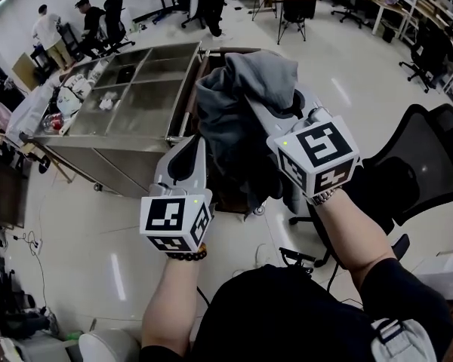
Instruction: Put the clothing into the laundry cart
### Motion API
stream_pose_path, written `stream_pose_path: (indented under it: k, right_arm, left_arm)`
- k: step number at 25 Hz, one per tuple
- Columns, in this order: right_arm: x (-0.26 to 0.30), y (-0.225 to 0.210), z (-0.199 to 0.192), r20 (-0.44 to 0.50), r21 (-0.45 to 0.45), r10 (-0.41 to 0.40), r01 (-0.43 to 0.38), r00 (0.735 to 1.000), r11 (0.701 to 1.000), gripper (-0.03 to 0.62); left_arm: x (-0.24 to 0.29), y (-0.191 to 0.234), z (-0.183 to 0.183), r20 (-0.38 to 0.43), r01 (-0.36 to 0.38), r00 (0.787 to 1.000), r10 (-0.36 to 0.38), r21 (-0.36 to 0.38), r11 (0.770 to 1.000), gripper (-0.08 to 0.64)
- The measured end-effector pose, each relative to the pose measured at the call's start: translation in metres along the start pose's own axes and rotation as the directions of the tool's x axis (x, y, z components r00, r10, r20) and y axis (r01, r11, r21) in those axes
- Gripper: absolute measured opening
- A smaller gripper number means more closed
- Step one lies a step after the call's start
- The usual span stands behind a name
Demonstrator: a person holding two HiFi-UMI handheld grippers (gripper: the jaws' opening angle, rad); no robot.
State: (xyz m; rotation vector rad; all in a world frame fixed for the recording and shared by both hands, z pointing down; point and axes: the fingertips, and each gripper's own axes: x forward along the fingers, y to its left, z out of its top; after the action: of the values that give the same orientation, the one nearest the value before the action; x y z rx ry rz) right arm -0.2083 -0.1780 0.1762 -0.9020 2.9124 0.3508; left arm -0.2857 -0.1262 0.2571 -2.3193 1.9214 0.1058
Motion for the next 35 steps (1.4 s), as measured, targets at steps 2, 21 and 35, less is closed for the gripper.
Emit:
stream_pose_path:
  k: [2,21,35]
  right_arm:
    - [0.008,-0.009,-0.013,-0.019,0.007,0.005,-0.005,1.0,1.0,0.129]
    - [0.065,-0.056,-0.142,-0.248,0.045,0.063,-0.054,0.967,0.998,0.171]
    - [0.058,-0.067,-0.182,-0.287,0.108,0.162,-0.136,0.944,0.985,0.25]
  left_arm:
    - [0.007,0.002,-0.005,-0.008,-0.011,1.0,0.011,0.0,1.0,0.002]
    - [0.07,0.005,-0.046,-0.057,-0.036,0.998,0.036,0.002,0.999,0.002]
    - [0.109,-0.001,-0.07,-0.078,-0.027,0.997,0.027,0.003,1.0,0.002]
